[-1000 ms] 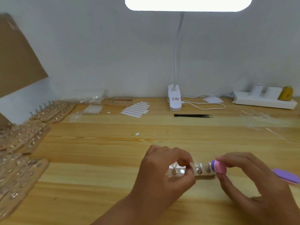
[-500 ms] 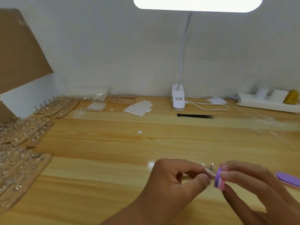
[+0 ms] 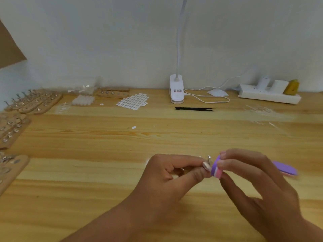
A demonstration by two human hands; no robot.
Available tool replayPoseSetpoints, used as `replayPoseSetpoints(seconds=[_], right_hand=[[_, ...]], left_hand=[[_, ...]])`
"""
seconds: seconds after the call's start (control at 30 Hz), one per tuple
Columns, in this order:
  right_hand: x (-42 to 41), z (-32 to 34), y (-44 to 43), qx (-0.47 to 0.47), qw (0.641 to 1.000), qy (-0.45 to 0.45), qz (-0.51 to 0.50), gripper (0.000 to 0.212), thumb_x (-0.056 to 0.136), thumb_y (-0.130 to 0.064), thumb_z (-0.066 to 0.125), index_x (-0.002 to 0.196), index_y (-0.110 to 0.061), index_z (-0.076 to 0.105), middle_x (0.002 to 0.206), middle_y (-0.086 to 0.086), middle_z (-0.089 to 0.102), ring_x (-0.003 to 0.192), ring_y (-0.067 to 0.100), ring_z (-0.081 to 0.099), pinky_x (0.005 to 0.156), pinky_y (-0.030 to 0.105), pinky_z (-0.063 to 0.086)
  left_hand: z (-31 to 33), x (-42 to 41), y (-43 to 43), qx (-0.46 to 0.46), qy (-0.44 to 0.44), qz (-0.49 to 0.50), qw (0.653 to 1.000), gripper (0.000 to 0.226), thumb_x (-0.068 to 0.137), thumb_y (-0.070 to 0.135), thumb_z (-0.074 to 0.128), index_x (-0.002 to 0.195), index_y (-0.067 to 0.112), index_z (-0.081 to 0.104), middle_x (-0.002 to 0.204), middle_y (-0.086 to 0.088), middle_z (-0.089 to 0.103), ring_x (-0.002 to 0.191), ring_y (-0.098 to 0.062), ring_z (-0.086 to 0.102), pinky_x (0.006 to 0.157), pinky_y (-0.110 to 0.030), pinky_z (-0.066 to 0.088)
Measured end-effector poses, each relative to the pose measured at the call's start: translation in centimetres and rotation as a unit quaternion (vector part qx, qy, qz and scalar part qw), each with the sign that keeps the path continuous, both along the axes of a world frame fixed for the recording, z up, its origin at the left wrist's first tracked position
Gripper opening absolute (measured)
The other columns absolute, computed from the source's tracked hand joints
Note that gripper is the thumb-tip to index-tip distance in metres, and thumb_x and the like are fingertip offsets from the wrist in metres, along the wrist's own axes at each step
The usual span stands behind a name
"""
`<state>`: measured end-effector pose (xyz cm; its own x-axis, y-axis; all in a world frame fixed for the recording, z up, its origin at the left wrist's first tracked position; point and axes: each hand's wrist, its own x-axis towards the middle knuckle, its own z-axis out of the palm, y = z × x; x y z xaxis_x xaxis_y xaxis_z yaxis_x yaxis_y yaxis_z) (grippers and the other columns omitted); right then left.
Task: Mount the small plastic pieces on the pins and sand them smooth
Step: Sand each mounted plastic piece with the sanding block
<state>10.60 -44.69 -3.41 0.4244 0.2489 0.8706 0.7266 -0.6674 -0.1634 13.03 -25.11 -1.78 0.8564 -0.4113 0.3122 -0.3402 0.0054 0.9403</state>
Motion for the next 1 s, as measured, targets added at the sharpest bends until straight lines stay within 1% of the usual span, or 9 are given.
replayPoseSetpoints(seconds=[0.1, 0.23, 0.33, 0.5, 0.63, 0.77, 0.83, 0.93, 1.0], right_hand=[[0.03, -0.01, -0.19, 0.011, 1.0, -0.012, 0.006, 0.028, 0.089, -0.008, 0.067, 0.116, -0.015, 0.06, 0.112, -0.004, 0.06, 0.115, 0.0, 0.059, 0.1, 0.013, 0.041], [-0.24, -0.45, -0.12, -0.007, 0.999, -0.022, 0.027, 0.026, 0.093, -0.008, 0.066, 0.118, -0.013, 0.06, 0.114, 0.0, 0.06, 0.112, 0.008, 0.062, 0.098, 0.019, 0.045], [0.11, -0.27, -0.65, 0.003, 1.0, -0.009, 0.006, 0.026, 0.093, -0.009, 0.066, 0.117, -0.015, 0.06, 0.111, -0.002, 0.06, 0.111, 0.006, 0.061, 0.098, 0.017, 0.044], [-0.35, -0.39, -0.12, -0.005, 0.999, -0.016, 0.037, 0.029, 0.092, -0.007, 0.068, 0.119, -0.013, 0.06, 0.114, 0.0, 0.06, 0.109, 0.011, 0.063, 0.095, 0.022, 0.048], [-0.04, -0.08, -0.78, -0.003, 1.0, -0.004, 0.007, 0.024, 0.093, -0.008, 0.066, 0.116, -0.014, 0.061, 0.109, -0.001, 0.061, 0.109, 0.008, 0.061, 0.097, 0.019, 0.046], [-0.49, -0.14, -0.09, -0.012, 0.999, -0.019, 0.033, 0.031, 0.089, -0.002, 0.07, 0.117, -0.014, 0.062, 0.111, 0.001, 0.06, 0.105, 0.013, 0.064, 0.092, 0.023, 0.049], [-0.27, -0.21, -0.34, -0.02, 0.999, -0.009, 0.032, 0.03, 0.089, -0.001, 0.069, 0.116, -0.013, 0.062, 0.11, 0.002, 0.06, 0.103, 0.014, 0.064, 0.09, 0.025, 0.05], [-0.03, 0.05, -0.93, -0.004, 1.0, 0.013, 0.008, 0.022, 0.094, -0.009, 0.066, 0.115, -0.016, 0.062, 0.11, 0.0, 0.06, 0.106, 0.008, 0.062, 0.095, 0.018, 0.046], [-0.29, 0.12, -0.64, -0.002, 1.0, 0.002, 0.02, 0.025, 0.093, -0.009, 0.067, 0.117, -0.016, 0.062, 0.111, -0.001, 0.06, 0.108, 0.008, 0.062, 0.095, 0.018, 0.045]], left_hand=[[-0.14, -0.02, -0.02, -0.011, 0.007, -0.006, 1.0, 0.012, 0.087, 0.015, 0.072, 0.095, 0.02, 0.079, 0.088, 0.005, 0.077, 0.086, -0.012, 0.071, 0.081, -0.027, 0.056], [-0.16, -0.11, -0.13, -0.009, 0.007, -0.013, 1.0, 0.014, 0.086, 0.019, 0.071, 0.098, 0.02, 0.079, 0.087, 0.0, 0.077, 0.084, -0.012, 0.07, 0.076, -0.029, 0.055], [-0.18, 0.0, 0.0, -0.018, 0.026, -0.022, 0.999, 0.013, 0.087, 0.011, 0.069, 0.096, 0.007, 0.078, 0.084, 0.0, 0.076, 0.083, -0.012, 0.071, 0.077, -0.022, 0.053], [-0.07, -0.28, -0.14, 0.006, -0.004, -0.022, 1.0, 0.013, 0.087, 0.021, 0.071, 0.097, 0.019, 0.079, 0.087, -0.001, 0.077, 0.083, -0.022, 0.072, 0.075, -0.036, 0.057], [0.11, -0.14, 0.03, -0.01, 0.023, -0.033, 0.999, 0.013, 0.088, 0.013, 0.069, 0.097, 0.011, 0.078, 0.081, 0.0, 0.076, 0.074, -0.01, 0.07, 0.066, -0.012, 0.048], [0.1, -0.24, -0.05, 0.004, 0.016, -0.034, 0.999, 0.012, 0.084, 0.02, 0.072, 0.09, 0.013, 0.079, 0.072, -0.001, 0.073, 0.067, -0.001, 0.062, 0.064, -0.012, 0.046], [0.13, -0.25, -0.07, -0.002, 0.026, -0.04, 0.999, 0.011, 0.085, 0.018, 0.071, 0.09, 0.011, 0.079, 0.073, -0.002, 0.074, 0.068, -0.004, 0.065, 0.064, -0.012, 0.047], [0.22, -0.05, 0.19, -0.022, 0.05, -0.045, 0.998, 0.012, 0.088, 0.01, 0.068, 0.093, 0.009, 0.079, 0.081, -0.004, 0.076, 0.074, -0.013, 0.071, 0.065, -0.011, 0.048], [0.28, -0.04, 0.19, -0.017, 0.044, -0.044, 0.998, 0.011, 0.088, 0.011, 0.069, 0.093, 0.01, 0.079, 0.079, -0.004, 0.076, 0.072, -0.011, 0.07, 0.065, -0.011, 0.048]])
